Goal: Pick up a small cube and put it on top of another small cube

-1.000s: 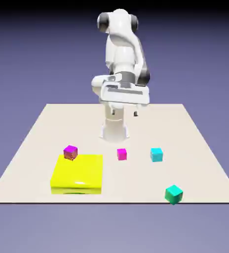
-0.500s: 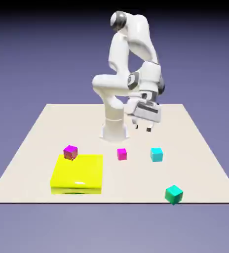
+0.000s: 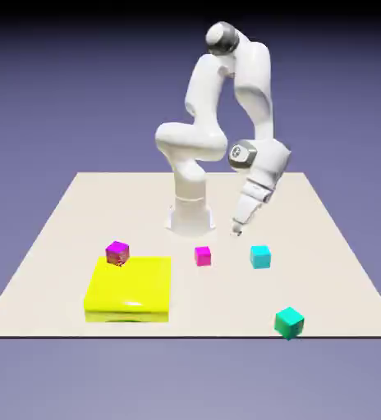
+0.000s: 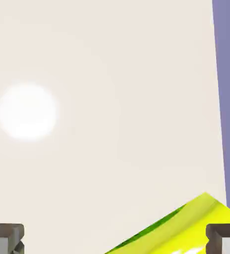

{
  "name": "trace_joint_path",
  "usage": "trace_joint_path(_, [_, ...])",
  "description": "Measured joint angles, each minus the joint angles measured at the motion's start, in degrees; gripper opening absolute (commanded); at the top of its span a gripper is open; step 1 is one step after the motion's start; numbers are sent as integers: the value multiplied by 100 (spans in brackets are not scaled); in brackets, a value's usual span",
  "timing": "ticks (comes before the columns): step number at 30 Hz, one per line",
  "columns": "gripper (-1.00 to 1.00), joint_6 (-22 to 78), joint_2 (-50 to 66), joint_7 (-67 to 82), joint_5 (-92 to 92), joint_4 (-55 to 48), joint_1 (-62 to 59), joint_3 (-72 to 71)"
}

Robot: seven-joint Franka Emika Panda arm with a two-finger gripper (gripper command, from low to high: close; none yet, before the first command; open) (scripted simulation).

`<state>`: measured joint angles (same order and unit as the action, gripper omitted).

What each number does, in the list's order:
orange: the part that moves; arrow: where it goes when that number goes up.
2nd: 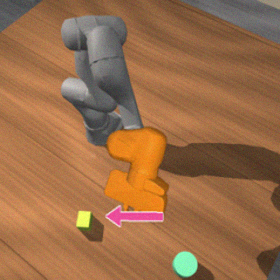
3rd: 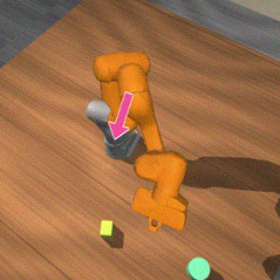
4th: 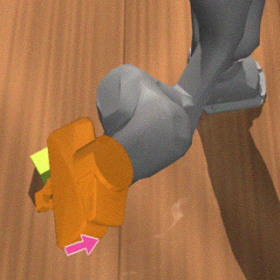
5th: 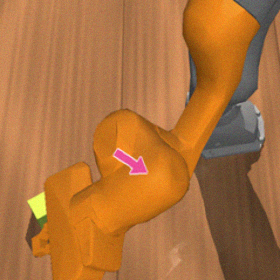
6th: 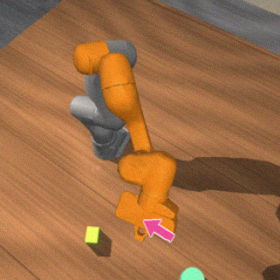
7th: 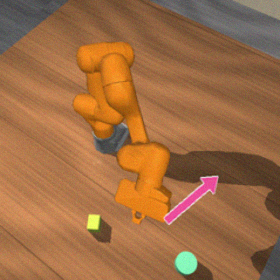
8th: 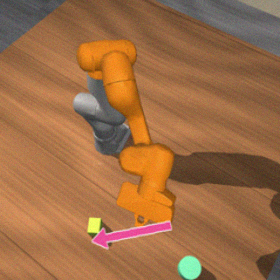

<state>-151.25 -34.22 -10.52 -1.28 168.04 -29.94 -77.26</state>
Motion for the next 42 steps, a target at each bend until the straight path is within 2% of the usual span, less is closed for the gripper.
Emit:
trace_joint_path(14, [0, 856, -59, 1202, -48, 265, -1152, -2906])
trace_joint_path(16, [0, 865, -59, 1214, -49, 268, -1164, -2937])
trace_joint_path(27, [0, -672, -767, 1227, -348, 228, -3447, -5036])
trace_joint_path(28, [-100, -711, -784, 1227, -356, 227, -3504, -5089])
trace_joint_path(30, [-100, -710, -784, 1227, -355, 227, -3504, -5089])
trace_joint_path(42, [-100, 979, 62, 1132, 122, 176, -1179, -2981])
